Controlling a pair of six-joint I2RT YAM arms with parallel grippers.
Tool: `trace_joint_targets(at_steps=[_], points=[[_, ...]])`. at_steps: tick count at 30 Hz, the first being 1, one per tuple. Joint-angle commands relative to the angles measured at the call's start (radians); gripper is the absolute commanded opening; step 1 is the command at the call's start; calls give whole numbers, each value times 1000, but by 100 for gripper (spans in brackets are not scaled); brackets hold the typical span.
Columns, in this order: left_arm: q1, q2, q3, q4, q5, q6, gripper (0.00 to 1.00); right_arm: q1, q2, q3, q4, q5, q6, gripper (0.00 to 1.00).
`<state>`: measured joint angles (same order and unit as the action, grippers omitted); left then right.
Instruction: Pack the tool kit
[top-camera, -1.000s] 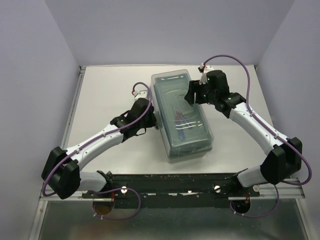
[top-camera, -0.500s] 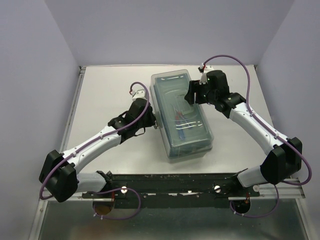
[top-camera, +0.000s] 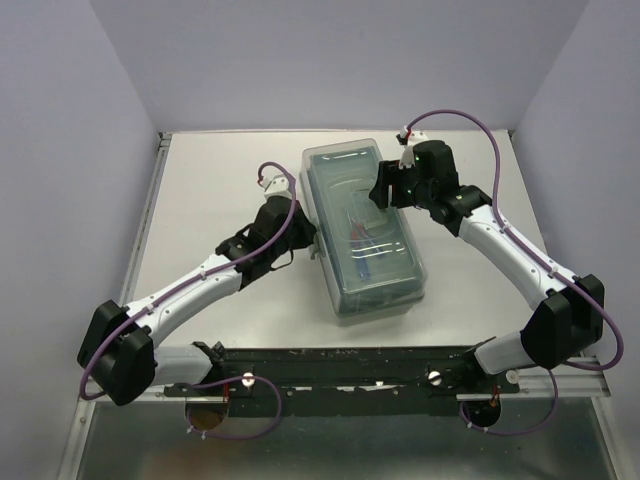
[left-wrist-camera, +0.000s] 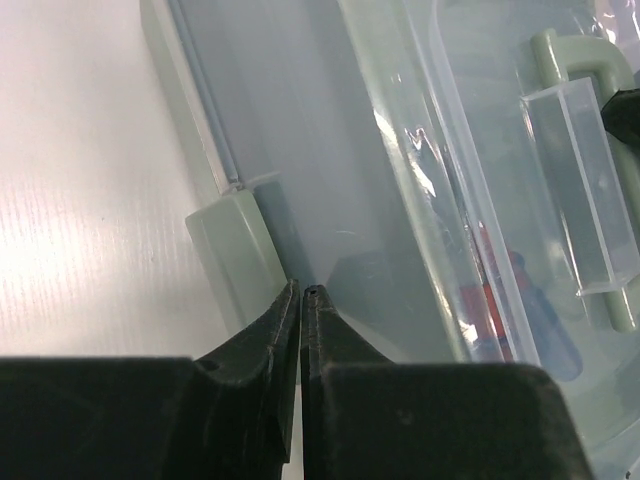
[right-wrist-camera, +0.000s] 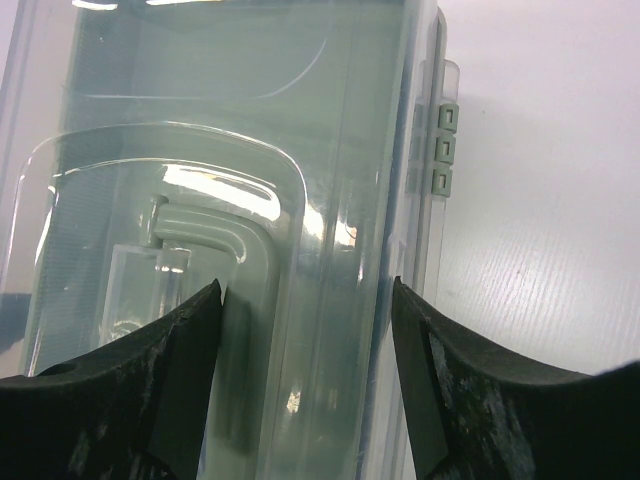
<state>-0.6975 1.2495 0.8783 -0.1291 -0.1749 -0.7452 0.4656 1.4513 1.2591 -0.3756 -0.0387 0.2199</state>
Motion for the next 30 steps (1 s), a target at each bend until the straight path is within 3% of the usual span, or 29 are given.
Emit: trace_joint_targets(at_steps=[1,6,19,27,30], points=[[-14,19,-24,123,104,-40,17,25,41,-40,-71,-58,13,59],[-14,5,-44,123,86,-34,18,25,41,-40,-69,-58,13,59],[-13,-94,34,34,-4,142,43,25,44,-36,-74,-56,10,59],[88,-128,-77,-47,18,38,72,25,26,-33,-82,-53,7,59],[128,-151,-134,-41,28,1,75,25,26,-33,-82,-52,4,59]])
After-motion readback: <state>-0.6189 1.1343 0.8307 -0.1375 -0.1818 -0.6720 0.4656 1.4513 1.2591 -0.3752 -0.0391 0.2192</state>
